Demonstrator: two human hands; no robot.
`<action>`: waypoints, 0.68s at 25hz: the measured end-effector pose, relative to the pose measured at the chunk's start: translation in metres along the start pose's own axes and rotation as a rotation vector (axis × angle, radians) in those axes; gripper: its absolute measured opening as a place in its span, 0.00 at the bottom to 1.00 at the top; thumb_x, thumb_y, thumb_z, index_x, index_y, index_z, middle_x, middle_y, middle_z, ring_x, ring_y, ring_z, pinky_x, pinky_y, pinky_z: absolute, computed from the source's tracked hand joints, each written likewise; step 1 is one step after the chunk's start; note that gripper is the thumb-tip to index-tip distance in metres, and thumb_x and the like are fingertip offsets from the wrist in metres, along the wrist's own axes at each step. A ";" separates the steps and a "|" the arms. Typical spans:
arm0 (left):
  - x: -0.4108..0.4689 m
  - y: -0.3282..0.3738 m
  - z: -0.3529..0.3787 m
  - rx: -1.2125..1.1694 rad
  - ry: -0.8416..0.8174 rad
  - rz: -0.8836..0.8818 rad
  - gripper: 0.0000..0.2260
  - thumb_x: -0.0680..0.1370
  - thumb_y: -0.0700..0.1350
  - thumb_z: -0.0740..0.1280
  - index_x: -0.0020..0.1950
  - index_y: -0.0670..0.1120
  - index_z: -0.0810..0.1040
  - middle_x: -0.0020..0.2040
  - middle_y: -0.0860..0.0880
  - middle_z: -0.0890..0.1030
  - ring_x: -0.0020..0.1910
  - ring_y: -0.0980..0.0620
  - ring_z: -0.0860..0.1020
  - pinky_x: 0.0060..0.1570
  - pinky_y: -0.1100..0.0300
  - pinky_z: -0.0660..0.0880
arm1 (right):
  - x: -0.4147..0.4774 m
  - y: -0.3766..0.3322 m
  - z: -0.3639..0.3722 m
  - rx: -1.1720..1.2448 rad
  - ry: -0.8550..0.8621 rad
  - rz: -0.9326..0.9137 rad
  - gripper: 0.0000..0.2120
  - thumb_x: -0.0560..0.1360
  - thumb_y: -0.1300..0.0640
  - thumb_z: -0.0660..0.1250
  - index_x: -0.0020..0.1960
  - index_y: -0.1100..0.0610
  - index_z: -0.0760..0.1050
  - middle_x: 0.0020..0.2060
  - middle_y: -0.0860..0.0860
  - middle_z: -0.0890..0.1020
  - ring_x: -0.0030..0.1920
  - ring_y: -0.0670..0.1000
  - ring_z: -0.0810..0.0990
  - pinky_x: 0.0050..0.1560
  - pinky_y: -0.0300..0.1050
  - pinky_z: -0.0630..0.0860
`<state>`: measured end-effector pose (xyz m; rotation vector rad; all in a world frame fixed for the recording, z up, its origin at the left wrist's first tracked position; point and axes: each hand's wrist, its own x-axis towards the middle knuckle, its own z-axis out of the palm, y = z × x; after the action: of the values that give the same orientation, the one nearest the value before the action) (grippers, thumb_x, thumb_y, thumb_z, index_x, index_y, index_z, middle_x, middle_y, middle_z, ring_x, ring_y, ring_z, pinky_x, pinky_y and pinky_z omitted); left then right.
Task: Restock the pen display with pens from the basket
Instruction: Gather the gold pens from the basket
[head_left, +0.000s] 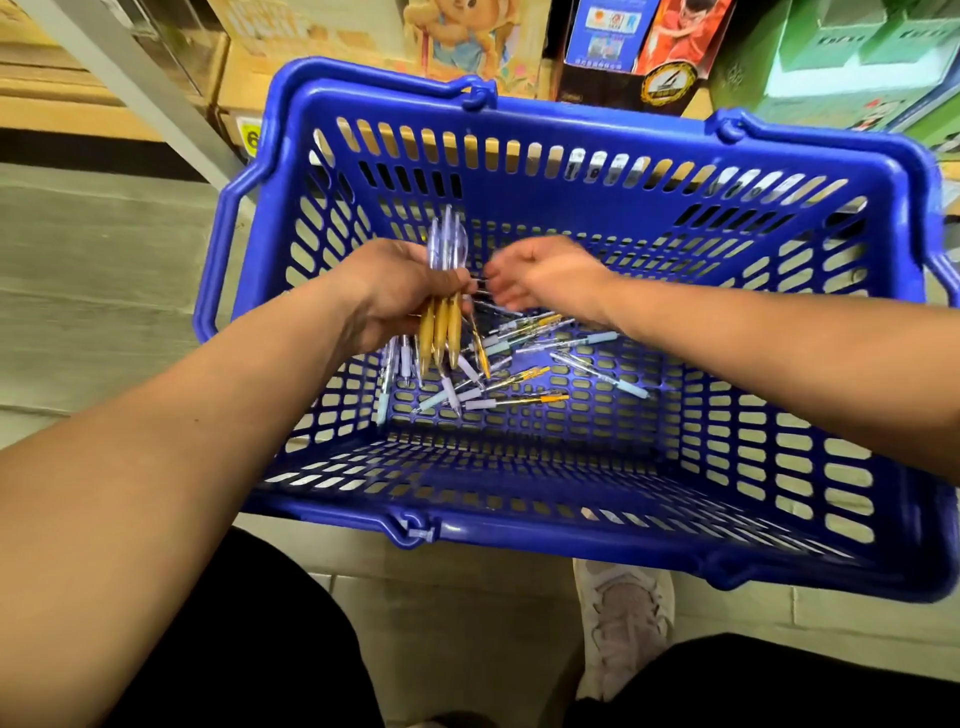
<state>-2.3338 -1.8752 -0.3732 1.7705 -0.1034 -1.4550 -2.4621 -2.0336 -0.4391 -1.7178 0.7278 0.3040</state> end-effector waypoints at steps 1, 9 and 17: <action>-0.001 0.001 -0.005 -0.009 0.013 0.004 0.13 0.78 0.39 0.69 0.61 0.38 0.78 0.52 0.41 0.87 0.46 0.47 0.87 0.43 0.51 0.84 | 0.001 0.011 0.001 -0.402 -0.041 -0.001 0.19 0.82 0.48 0.64 0.71 0.52 0.73 0.66 0.50 0.78 0.64 0.51 0.79 0.57 0.41 0.78; -0.009 0.008 -0.014 -0.159 0.141 0.090 0.05 0.80 0.37 0.68 0.49 0.43 0.73 0.50 0.42 0.87 0.48 0.47 0.86 0.52 0.48 0.83 | -0.013 0.073 -0.017 -1.205 -0.326 -0.180 0.12 0.77 0.57 0.70 0.59 0.50 0.76 0.55 0.49 0.72 0.54 0.53 0.76 0.55 0.47 0.77; -0.011 0.015 -0.014 -0.192 0.162 0.135 0.02 0.83 0.38 0.65 0.53 0.44 0.73 0.48 0.46 0.85 0.44 0.52 0.84 0.46 0.52 0.83 | 0.012 0.035 0.038 -1.318 -0.291 -0.617 0.21 0.82 0.52 0.61 0.74 0.53 0.69 0.73 0.53 0.70 0.74 0.57 0.67 0.75 0.56 0.65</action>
<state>-2.3190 -1.8719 -0.3557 1.6832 0.0011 -1.1801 -2.4679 -2.0050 -0.4836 -2.9071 -0.4001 0.6526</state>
